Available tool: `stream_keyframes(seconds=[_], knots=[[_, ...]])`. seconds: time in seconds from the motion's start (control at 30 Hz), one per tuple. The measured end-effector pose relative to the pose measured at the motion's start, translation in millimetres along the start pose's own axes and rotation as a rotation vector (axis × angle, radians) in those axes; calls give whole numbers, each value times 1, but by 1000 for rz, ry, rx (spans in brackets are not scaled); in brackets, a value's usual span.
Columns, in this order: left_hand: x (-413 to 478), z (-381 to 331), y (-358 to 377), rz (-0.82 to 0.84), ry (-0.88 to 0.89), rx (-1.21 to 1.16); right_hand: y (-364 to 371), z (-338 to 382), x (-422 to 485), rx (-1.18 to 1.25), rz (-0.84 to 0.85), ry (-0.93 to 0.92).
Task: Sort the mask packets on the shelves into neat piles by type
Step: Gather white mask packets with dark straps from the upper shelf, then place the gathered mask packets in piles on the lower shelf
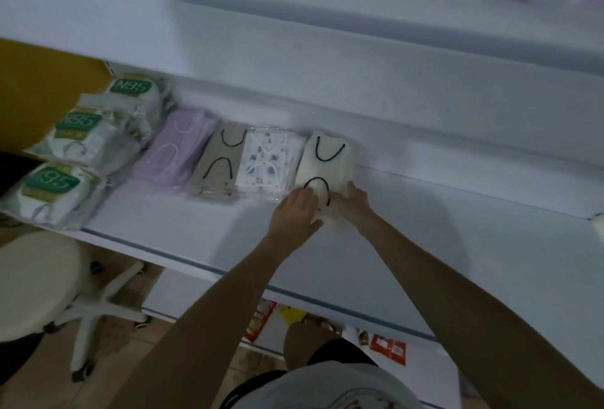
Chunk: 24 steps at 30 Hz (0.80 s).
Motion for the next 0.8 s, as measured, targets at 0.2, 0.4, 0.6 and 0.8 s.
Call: stream_keyframes(seconds=[0.2,0.4,0.6,0.8], knots=[[-21,-8,-10,16,-30,-76,-20,-5,-35,1,-2,-171],[-60,-22,-49,-8,-58,-99,-22,-23,-113,-143,91,-266],[-90,-38,-128,-182,49,-127,-50,-4,-215,-308,198,-568],[-94,-74,-221,-382,243,-126,-101,56,-304,-385,128,-843]])
Point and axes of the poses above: each hand's wrist, its own x-axis towards the middle knuckle, its own y-axis out of the palm, z = x × y, the point moved 3 cm from there along x, towards the middle knuckle, and after that the axes turned 11 degrees about x, right-handed, at the moved point
